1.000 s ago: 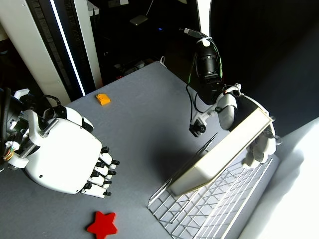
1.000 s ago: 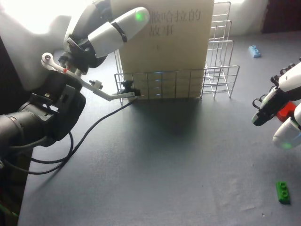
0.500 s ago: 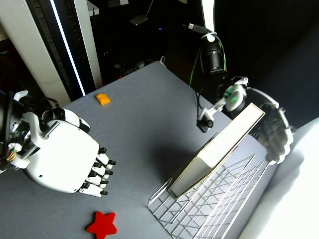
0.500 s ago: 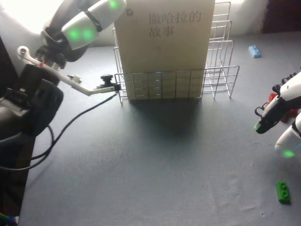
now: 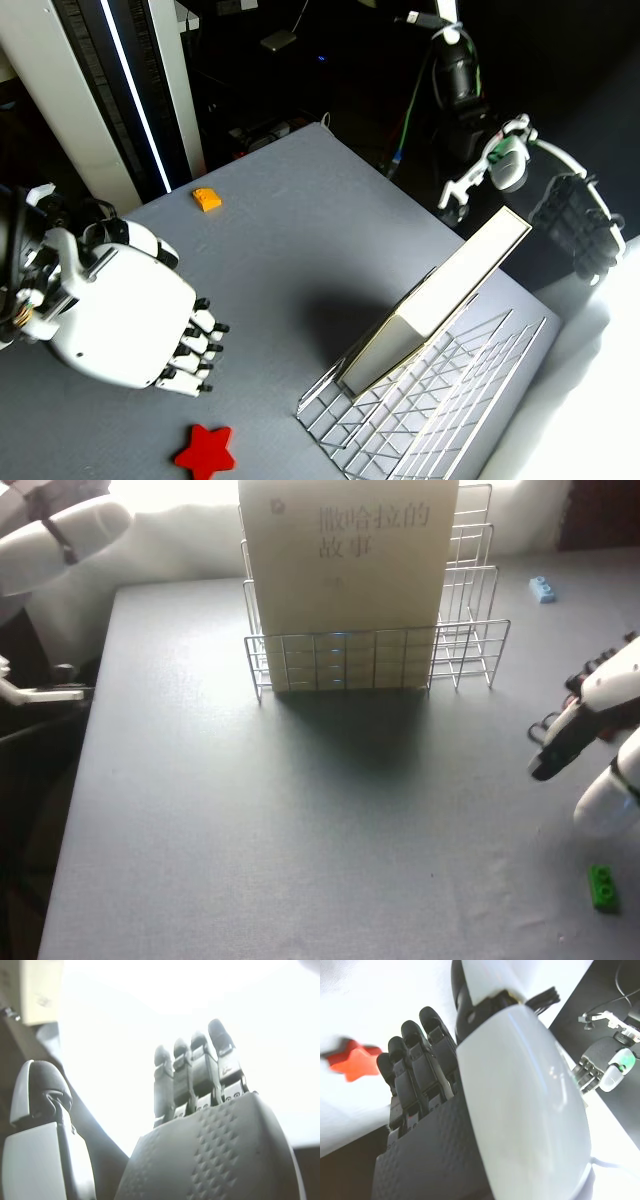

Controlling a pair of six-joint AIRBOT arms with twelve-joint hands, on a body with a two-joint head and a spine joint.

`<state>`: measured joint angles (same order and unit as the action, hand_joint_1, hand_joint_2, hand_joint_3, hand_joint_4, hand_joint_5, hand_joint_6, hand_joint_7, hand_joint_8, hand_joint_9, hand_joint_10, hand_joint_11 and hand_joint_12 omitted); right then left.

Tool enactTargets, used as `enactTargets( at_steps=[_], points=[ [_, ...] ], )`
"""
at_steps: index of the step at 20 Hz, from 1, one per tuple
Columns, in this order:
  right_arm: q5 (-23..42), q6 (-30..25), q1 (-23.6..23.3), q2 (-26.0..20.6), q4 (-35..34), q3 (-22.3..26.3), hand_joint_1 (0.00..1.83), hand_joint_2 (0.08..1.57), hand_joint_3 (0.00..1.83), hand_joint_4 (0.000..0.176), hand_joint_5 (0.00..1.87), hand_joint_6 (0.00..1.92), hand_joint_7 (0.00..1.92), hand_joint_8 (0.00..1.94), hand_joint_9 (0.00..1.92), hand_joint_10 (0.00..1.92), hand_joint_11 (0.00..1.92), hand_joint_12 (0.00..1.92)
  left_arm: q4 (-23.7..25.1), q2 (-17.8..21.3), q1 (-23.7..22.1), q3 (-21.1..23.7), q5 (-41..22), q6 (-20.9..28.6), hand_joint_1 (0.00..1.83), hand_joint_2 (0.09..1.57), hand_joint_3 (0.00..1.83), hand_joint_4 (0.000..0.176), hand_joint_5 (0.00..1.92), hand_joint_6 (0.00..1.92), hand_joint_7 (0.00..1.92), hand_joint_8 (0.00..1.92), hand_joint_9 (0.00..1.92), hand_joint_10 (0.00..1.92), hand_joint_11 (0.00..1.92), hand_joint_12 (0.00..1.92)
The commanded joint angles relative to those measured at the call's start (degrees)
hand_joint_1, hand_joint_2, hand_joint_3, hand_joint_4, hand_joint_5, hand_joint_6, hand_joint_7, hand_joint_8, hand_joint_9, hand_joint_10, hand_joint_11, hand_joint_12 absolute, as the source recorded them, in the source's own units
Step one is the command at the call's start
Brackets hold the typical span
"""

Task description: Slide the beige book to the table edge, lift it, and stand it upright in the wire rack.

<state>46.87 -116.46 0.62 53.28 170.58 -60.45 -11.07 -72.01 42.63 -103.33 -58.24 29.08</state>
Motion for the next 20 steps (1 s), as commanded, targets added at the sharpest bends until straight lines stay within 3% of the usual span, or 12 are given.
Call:
enactTargets(
  at_steps=[1,4,8,9,13,16,20],
  points=[
    [-2.5,-0.4,-0.7,-0.4,2.0,0.7,0.31,1.19,0.0,0.0,0.29,0.0,0.29,0.0,0.27,0.0,0.0,0.71,-1.5,1.4,0.4,0.2,-5.7,-0.5,0.7,0.98,0.0,0.002,0.34,0.0,0.24,0.0,0.15,0.0,0.0,0.41],
    [-2.3,-0.8,-1.7,-0.3,2.0,1.1,0.29,1.19,0.0,0.0,0.27,0.0,0.27,0.0,0.26,0.0,0.0,0.69,0.1,5.8,3.9,2.0,-2.9,-3.1,0.69,0.98,0.0,0.003,0.33,0.0,0.23,0.0,0.14,0.0,0.0,0.37],
    [-1.7,-2.7,-2.0,-0.2,2.0,1.4,0.3,1.19,0.0,0.0,0.28,0.0,0.28,0.0,0.27,0.0,0.0,0.69,12.7,11.8,6.7,3.7,2.4,-5.4,0.7,0.96,0.0,0.007,0.33,0.0,0.22,0.0,0.14,0.0,0.0,0.33],
    [-0.7,-4.8,-2.2,-0.2,2.0,1.4,0.3,1.19,0.0,0.0,0.28,0.0,0.28,0.0,0.27,0.0,0.0,0.69,13.1,12.8,7.2,4.1,3.0,-6.4,0.7,0.96,0.0,0.007,0.33,0.0,0.22,0.0,0.14,0.0,0.0,0.33],
    [-3.7,-7.7,-1.6,-0.7,2.0,3.0,0.3,1.19,0.0,0.0,0.29,0.01,0.28,0.0,0.26,0.0,0.0,0.69,13.6,20.4,10.7,10.4,8.9,-15.9,0.69,0.95,0.0,0.012,0.32,0.0,0.22,0.0,0.15,0.0,0.0,0.27],
    [-7.6,-11.2,-2.1,-2.4,2.0,5.3,0.29,1.19,0.0,0.0,0.3,0.0,0.29,0.0,0.27,0.0,0.0,0.7,19.0,25.2,10.2,14.6,14.5,-22.0,0.65,0.96,0.0,0.02,0.33,0.0,0.23,0.0,0.16,0.0,0.0,0.31],
    [-6.4,-9.1,-4.3,-4.1,2.0,6.2,0.29,1.19,0.0,0.0,0.29,0.0,0.29,0.0,0.27,0.0,0.0,0.7,20.8,30.3,8.1,19.8,19.7,-29.2,0.64,0.96,0.0,0.022,0.32,0.0,0.23,0.0,0.16,0.0,0.0,0.33]
  ],
)
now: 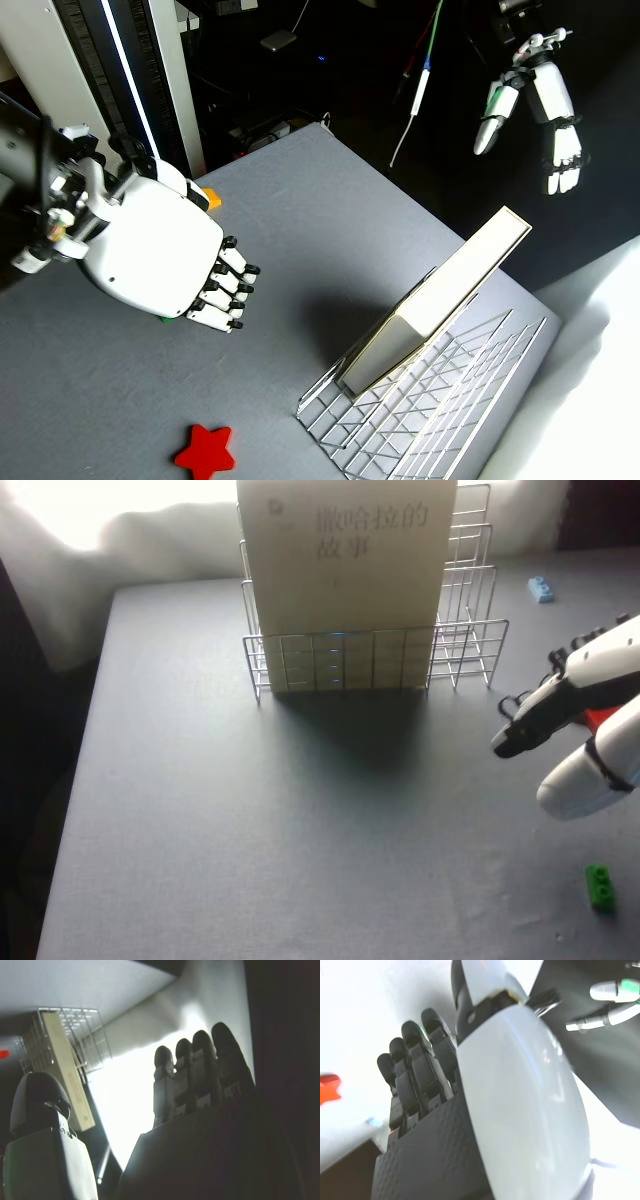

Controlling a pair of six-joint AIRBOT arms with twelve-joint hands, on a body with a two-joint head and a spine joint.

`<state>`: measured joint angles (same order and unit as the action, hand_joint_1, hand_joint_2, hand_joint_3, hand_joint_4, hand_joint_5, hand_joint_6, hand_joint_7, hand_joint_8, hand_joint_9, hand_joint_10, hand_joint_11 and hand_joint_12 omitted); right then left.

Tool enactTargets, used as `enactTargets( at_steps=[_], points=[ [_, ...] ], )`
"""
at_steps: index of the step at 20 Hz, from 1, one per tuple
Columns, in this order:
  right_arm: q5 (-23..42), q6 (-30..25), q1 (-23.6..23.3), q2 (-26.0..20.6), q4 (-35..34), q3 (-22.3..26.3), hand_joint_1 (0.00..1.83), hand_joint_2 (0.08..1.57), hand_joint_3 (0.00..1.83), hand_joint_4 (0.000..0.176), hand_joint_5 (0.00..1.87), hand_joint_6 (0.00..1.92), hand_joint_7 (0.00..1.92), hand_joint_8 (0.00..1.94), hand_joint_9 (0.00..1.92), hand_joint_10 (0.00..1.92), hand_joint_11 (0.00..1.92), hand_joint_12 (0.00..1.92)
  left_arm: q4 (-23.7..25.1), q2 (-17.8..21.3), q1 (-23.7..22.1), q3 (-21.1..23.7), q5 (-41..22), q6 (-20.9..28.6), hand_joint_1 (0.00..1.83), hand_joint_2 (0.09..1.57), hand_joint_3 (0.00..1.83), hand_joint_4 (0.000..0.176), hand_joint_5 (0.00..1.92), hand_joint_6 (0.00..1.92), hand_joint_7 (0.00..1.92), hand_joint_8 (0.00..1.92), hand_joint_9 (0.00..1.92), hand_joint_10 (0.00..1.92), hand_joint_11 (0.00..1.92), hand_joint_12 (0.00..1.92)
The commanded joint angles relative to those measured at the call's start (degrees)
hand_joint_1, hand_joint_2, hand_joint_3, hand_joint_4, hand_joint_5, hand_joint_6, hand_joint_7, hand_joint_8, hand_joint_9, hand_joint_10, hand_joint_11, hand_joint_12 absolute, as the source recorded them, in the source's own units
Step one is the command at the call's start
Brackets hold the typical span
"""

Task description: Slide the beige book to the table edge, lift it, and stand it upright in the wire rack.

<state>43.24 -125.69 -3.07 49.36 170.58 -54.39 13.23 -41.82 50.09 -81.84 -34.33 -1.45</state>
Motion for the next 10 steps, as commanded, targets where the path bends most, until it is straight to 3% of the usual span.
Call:
enactTargets(
  at_steps=[1,2,3,5,6,8,9,10],
  points=[
    [-4.2,-0.3,-0.5,-0.2,2.0,0.2,0.33,1.18,0.0,0.0,0.32,0.01,0.3,0.0,0.28,0.0,0.0,0.79,-2.1,1.8,-1.4,0.2,-0.9,-1.4,0.62,1.0,0.01,0.017,0.33,0.0,0.24,0.0,0.17,0.0,0.0,0.36],
    [-5.4,-1.9,-0.3,-0.2,2.0,0.2,0.34,1.18,0.0,0.0,0.33,0.01,0.31,0.0,0.28,0.0,0.0,0.82,-1.8,2.8,-3.0,1.3,1.1,-3.4,0.61,1.0,0.01,0.016,0.33,0.0,0.24,0.0,0.17,0.0,0.0,0.37],
    [-7.2,-3.5,0.1,-0.2,2.0,0.2,0.34,1.19,0.0,0.0,0.42,0.01,0.43,0.01,0.42,0.02,0.05,0.95,-1.3,3.6,-4.2,2.2,2.7,-4.7,0.69,1.11,0.0,0.0,0.49,0.01,0.39,0.01,0.34,0.02,0.0,0.65],
    [-9.4,-5.1,0.8,-0.8,1.7,0.3,0.32,1.2,0.0,0.0,0.46,0.0,0.49,0.0,0.49,0.01,0.08,1.05,2.8,4.0,-6.4,3.0,5.2,-4.7,0.73,1.14,0.0,0.0,0.57,0.01,0.47,0.01,0.44,0.03,0.0,0.84],
    [-10.3,-5.0,1.2,-0.8,0.5,0.2,0.39,1.19,0.0,0.0,0.64,0.03,0.71,0.03,0.72,0.07,0.29,1.14,5.2,4.5,-7.9,3.5,6.4,-4.7,0.77,1.15,0.0,0.0,0.71,0.02,0.72,0.05,0.71,0.15,0.18,1.12],
    [-13.0,-4.5,2.9,-1.0,-1.5,0.2,0.42,1.2,0.0,0.0,0.74,0.02,0.82,0.01,0.85,0.07,0.41,1.22,9.5,5.8,-8.6,4.7,8.0,-4.5,0.78,1.15,0.0,0.0,0.79,0.01,0.85,0.03,0.8,0.27,0.23,1.28],
    [-15.3,-2.3,4.1,-1.3,-4.1,0.2,0.55,1.23,0.0,0.0,0.96,0.48,1.05,0.48,0.91,0.94,0.7,1.54,10.2,6.1,-8.6,5.0,8.2,-4.4,1.0,1.16,0.01,0.0,0.86,0.93,0.75,0.64,0.67,1.05,0.41,1.58],
    [-17.2,-1.7,5.4,-1.6,-6.3,0.4,0.57,1.24,0.0,0.0,0.89,0.85,0.99,0.85,0.87,1.28,0.76,1.65,10.2,6.2,-8.8,5.3,8.2,-4.4,1.03,1.18,0.0,0.0,0.83,1.19,0.65,1.0,0.58,1.38,0.45,1.66]
  ],
)
